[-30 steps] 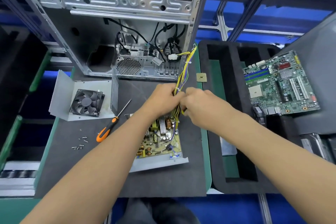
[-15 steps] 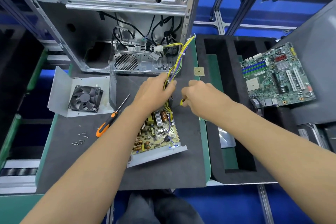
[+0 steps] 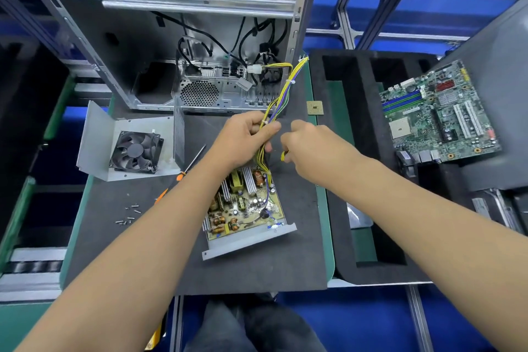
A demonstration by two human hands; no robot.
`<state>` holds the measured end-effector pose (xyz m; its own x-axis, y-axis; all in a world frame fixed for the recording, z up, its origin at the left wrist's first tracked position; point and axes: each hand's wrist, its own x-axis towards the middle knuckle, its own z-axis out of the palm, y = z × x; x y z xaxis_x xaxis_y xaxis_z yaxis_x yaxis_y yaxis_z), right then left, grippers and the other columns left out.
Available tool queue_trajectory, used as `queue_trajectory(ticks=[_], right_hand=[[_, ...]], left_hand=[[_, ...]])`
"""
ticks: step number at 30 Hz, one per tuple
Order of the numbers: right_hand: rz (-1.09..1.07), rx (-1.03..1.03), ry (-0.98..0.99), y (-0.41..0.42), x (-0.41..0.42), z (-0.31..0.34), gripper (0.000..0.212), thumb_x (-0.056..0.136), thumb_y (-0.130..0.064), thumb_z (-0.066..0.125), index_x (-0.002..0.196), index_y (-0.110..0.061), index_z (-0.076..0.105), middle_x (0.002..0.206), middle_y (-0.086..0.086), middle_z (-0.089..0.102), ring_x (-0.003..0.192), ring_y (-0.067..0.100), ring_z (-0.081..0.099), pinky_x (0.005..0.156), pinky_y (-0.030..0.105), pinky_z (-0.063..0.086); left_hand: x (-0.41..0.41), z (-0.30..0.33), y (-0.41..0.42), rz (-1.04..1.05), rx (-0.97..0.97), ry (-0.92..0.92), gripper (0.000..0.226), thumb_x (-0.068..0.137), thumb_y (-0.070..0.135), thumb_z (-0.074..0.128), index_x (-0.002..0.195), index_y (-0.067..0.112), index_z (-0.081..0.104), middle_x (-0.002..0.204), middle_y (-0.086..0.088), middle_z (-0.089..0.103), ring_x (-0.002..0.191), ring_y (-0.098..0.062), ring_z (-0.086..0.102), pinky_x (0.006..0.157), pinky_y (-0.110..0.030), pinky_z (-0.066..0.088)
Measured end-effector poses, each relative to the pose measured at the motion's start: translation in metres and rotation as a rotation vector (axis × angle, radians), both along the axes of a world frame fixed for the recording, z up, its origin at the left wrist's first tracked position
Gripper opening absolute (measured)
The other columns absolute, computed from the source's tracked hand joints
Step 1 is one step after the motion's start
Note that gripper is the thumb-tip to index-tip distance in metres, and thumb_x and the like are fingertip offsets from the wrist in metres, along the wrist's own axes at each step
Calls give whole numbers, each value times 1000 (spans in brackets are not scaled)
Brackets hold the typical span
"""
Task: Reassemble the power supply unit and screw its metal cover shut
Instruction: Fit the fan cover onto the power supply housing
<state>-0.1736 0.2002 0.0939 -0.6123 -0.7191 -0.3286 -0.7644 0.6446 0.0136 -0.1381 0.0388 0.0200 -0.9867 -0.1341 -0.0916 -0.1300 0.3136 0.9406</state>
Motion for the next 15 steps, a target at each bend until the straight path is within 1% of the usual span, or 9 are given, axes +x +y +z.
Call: queue_trajectory(ticks=[2,3,5,6,7,9,11,13,15], right_hand=[[23,8,10,-3,0,1,20,101,-25,53,113,-11,59,95,5,37,69,27,38,66,36,35],[34,13,17,-5,-1,2,21,101,-27,53,113,-11,60,96,6,40,71,28,40,67,36,35],[52,19,35,-10,-2,3,23,102,-31,51,111,-11,61,95,7,45,75,29,45,68,35,36],[63,24,50,-12,-2,3,24,103,-32,49,110,-11,60,91,6,43,78,30,48,68,35,36],[75,33,67,-14,-3,4,25,104,-31,47,111,-11,60,88,5,39,81,31,51,67,35,35],[105,64,70,-17,-3,4,24,105,-23,45,122,-16,59,89,5,37,90,34,57,68,35,35],[130,96,49,-17,-3,4,31,104,-17,45,132,-21,56,98,7,47,93,32,58,67,34,35],[149,96,87,-17,-3,4,29,104,-18,46,131,-19,55,104,6,53,73,22,48,61,30,32],[145,86,109,-17,-4,3,26,103,-19,47,127,-21,58,96,3,50,60,18,35,54,28,27]], left_hand=[[-1,-6,2,73,-223,27,33,99,40,57,82,12,59,57,6,66,58,-7,60,59,-21,43],[-2,-9,2,109,-307,12,38,99,45,54,83,11,58,60,6,67,68,-12,62,66,-27,45],[-6,-11,1,133,-367,-87,44,100,51,48,81,12,55,70,2,68,84,-24,60,74,-37,45],[-9,-12,-1,125,-379,-157,46,100,53,45,78,14,52,74,-3,68,87,-28,57,73,-39,43],[-13,-13,-2,111,-399,-218,47,100,54,44,73,16,48,75,-6,64,86,-30,53,69,-38,38],[-19,-14,-5,73,-428,-290,53,99,56,45,66,15,42,68,-4,53,75,-29,48,60,-37,30],[-25,-13,-11,16,-408,-324,56,96,58,50,62,14,42,60,-1,46,61,-22,43,53,-35,28],[-32,-10,-16,-71,-426,-335,57,93,60,54,65,11,48,60,-1,49,56,-19,43,51,-34,31],[-40,-7,-17,-157,-471,-327,57,93,58,55,73,5,55,66,-5,56,61,-24,48,57,-35,40]])
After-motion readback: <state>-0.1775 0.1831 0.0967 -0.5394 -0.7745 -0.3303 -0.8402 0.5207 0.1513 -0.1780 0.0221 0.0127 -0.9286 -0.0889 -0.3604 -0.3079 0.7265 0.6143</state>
